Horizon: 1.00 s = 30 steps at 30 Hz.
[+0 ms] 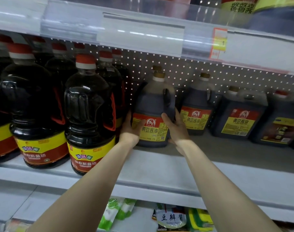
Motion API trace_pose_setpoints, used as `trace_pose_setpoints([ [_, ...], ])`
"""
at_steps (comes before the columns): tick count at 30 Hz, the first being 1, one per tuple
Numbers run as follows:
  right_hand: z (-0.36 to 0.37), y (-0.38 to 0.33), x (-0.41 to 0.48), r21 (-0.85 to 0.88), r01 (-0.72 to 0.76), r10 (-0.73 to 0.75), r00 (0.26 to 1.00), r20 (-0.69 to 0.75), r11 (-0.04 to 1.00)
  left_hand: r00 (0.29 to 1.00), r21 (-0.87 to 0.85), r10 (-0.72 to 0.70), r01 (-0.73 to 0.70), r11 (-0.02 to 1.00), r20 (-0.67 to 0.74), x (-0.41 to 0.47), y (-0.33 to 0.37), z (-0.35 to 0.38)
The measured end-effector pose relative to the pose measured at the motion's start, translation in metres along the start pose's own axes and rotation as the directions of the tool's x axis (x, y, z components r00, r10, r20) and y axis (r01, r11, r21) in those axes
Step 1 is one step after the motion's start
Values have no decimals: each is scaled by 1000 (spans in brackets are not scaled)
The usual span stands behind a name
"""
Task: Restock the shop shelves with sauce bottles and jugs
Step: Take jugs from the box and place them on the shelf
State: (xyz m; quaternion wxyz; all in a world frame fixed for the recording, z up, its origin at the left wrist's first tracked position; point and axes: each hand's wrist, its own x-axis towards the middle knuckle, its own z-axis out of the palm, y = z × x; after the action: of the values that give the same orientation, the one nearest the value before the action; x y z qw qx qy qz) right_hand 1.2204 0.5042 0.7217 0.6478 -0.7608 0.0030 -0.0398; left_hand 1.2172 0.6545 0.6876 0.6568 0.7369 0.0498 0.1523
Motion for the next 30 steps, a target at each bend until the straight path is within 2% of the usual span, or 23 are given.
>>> trace_pose_setpoints([
  [16, 4, 1, 6, 3, 36, -36, 999, 19, 999, 1000, 93, -2, 3, 996, -10, 7, 1, 1],
  [22, 2, -4, -5, -45, 65, -65, 998, -15, 997, 998, 132, -13, 5, 991, 55, -6, 20, -6],
  [24, 2, -7, -18, -7, 62, -62, 998, -33, 998, 998, 155, -1, -9, 988, 63, -21, 27, -11],
  [26, 1, -7, -33, 42, 73, -72, 997, -36, 996, 998, 127, -9, 1, 992, 65, -39, 33, -15],
  [30, -2, -4, -72, 10, 90, -90, 996, -20, 996, 995, 14, 6, -7, 1000, 99, -79, 42, -27],
])
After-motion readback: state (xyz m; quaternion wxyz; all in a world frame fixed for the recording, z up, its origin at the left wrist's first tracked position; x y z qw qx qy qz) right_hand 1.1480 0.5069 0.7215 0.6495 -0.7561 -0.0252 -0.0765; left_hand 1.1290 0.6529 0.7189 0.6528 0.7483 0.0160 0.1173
